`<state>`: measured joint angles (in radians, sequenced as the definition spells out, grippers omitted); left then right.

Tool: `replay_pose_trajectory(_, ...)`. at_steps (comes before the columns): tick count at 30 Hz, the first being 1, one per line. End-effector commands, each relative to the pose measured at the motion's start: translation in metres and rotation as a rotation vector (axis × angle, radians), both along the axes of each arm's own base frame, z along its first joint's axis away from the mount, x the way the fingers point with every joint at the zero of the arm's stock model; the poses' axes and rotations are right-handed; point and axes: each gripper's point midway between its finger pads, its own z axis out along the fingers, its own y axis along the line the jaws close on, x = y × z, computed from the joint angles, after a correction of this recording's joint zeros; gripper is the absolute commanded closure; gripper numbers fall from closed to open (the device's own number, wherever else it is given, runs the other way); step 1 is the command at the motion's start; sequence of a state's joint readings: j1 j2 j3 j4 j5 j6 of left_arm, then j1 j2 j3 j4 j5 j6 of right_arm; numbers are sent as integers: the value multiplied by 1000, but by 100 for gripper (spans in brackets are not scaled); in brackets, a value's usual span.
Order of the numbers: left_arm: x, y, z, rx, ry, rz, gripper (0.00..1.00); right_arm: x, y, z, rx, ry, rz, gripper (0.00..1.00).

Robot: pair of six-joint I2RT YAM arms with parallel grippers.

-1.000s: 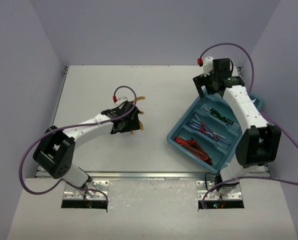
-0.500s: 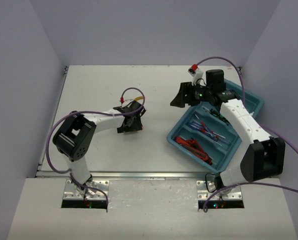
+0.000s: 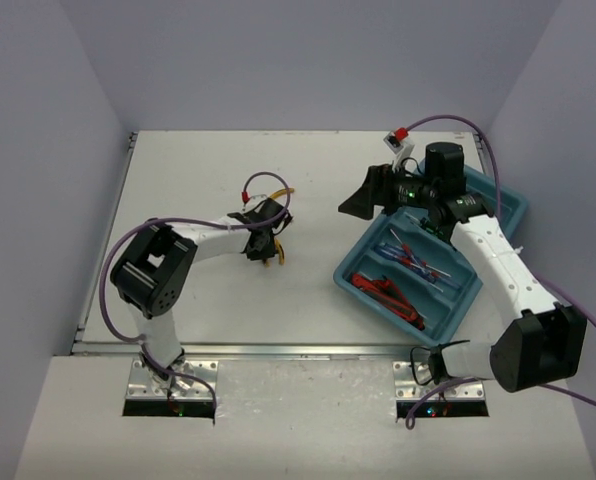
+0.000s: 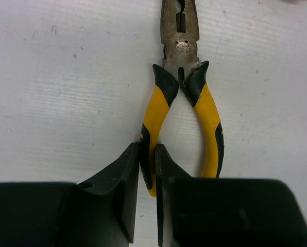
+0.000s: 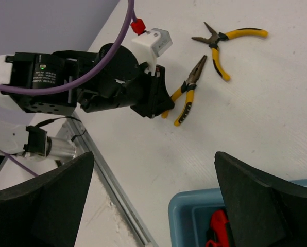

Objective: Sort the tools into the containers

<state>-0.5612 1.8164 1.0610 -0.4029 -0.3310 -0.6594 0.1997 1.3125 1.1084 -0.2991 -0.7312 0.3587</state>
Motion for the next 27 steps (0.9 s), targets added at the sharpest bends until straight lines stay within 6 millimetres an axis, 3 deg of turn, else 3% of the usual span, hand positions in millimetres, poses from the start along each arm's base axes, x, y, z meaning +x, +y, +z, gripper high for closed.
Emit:
replay_pose_trajectory(1,-10,-11,32,-70,-70,-62,100,-9,17,21,137,-38,94,1)
replay_pose_trajectory(6,-18,-34,106,-247,-306,-140,100,2,32,-2,224,131,81,1)
replay_pose_trajectory(8,-24,-45,143,-376,-432,-191,100,11,44,-19,247,204,50,3)
replay_pose_trajectory(10,-29,-53,166,-457,-511,-240,100,10,61,-33,255,257,44,6)
replay_pose_trajectory(15,-34,-67,186,-537,-563,-307,100,14,89,-44,352,338,26,17)
replay_pose_trajectory(22,-36,-69,203,-577,-614,-308,100,14,122,-42,343,358,80,24)
replay_pose_trajectory(27,-40,-76,219,-632,-666,-348,100,22,132,-53,337,411,47,46)
